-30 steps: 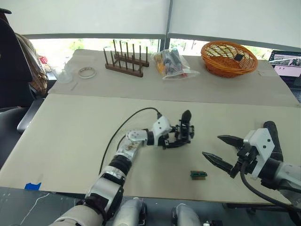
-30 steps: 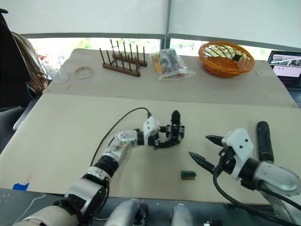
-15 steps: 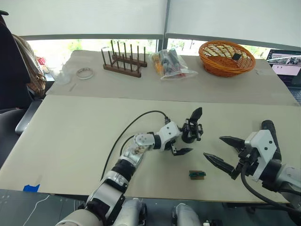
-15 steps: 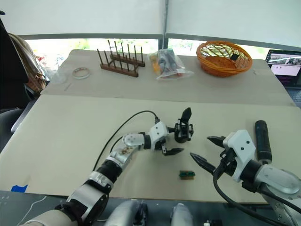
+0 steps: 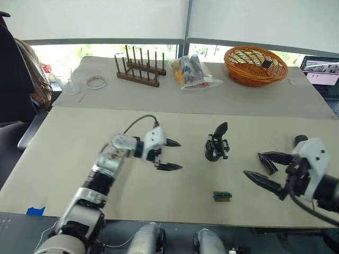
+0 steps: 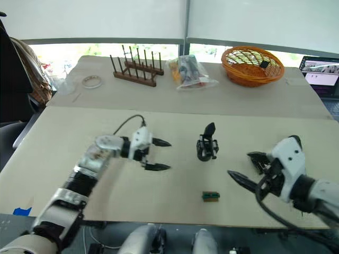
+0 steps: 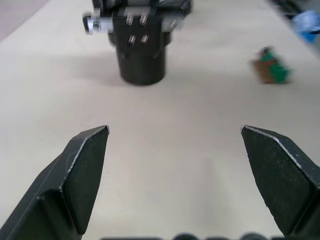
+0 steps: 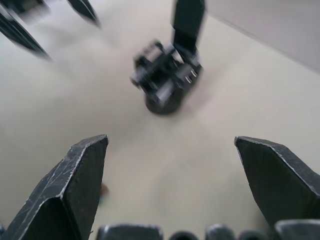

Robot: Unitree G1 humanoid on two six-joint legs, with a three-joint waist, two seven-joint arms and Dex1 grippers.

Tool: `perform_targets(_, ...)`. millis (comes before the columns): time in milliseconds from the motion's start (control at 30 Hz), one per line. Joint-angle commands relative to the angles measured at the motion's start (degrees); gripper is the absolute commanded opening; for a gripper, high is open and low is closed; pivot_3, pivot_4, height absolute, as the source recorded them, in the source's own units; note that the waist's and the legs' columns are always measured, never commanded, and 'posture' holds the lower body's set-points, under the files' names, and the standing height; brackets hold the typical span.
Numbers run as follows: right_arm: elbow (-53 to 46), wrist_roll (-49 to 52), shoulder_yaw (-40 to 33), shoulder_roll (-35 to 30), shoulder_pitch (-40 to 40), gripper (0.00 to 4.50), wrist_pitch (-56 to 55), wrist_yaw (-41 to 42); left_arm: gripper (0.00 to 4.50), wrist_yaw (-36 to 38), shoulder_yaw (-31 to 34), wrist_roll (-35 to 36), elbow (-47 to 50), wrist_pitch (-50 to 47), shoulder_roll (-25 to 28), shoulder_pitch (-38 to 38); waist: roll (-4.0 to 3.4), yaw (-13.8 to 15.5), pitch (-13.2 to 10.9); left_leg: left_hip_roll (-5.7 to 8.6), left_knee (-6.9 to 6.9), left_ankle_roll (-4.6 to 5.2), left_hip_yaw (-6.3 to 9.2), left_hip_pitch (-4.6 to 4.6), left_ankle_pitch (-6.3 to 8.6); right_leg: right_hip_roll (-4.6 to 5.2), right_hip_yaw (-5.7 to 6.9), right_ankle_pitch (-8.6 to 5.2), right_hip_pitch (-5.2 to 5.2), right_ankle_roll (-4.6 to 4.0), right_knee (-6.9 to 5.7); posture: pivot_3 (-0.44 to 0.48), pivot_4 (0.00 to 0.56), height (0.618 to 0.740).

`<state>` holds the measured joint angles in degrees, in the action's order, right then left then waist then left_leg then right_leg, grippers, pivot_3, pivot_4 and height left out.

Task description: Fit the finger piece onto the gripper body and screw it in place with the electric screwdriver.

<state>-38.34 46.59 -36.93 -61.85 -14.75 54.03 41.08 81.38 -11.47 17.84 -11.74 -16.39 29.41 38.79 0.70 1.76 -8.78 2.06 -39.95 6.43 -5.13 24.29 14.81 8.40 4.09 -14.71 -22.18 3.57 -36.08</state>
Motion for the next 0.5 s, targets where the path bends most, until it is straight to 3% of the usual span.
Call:
perform_targets(33, 9.2, 0.0, 0.5, -10.9, 4.9, 4.50, 8.2, 3.4, 4.47, 3.4, 4.9, 12.1, 11.2, -15.1, 4.2, 4.9, -0.02, -0.2, 0.0, -0.01, -0.01, 0.00, 0.04, -0.02, 0.00, 0.00, 0.03, 0.00, -0.01, 0.00, 0.01, 0.000, 0.150, 0.740)
perform_targets(100, 17.7, -1.9, 9.9, -16.0, 14.3, 4.50, 11.1, 1.9, 4.47, 3.9, 5.9, 15.4, 16.7, -18.6, 6.7, 5.5, -0.12, -0.6, 0.0, 0.00, -0.04, 0.00, 0.15, -0.08, 0.00, 0.00, 0.11, -0.01, -0.02, 0.00, 0.10, 0.000, 0.150, 0.740)
perform_targets(200, 27.1, -5.3, 23.2, -17.4, 28.4, 4.50, 14.4, 0.6, 4.47, 3.7, 5.7, 16.3, 21.9, -18.5, 8.5, 5.1, -0.17, -1.2, 0.0, 0.01, 0.09, 0.00, 0.13, -0.15, 0.00, 0.00, 0.05, -0.02, 0.01, -0.01, 0.23, 0.000, 0.150, 0.740)
perform_targets(333, 36.6, -14.5, 42.4, -14.2, 41.6, 4.50, 15.1, 5.0, 4.47, 0.4, 7.3, 19.6, 27.1, -20.6, 8.1, 4.7, -0.18, -1.4, 0.0, -0.01, 0.09, -0.05, 0.04, 0.03, -0.04, -0.05, 0.01, -0.04, 0.01, -0.04, 0.15, 0.000, 0.150, 0.740)
perform_targets(500, 47.3, -22.5, 54.1, -9.5, 52.9, 4.50, 13.6, 11.2, 4.47, -1.5, 7.7, 21.4, 29.0, -21.2, 8.6, 4.4, -0.33, -1.5, 0.0, 0.02, 0.06, -0.03, -0.11, 0.08, -0.06, -0.05, -0.04, -0.05, -0.04, -0.02, 0.08, 0.000, 0.150, 0.740)
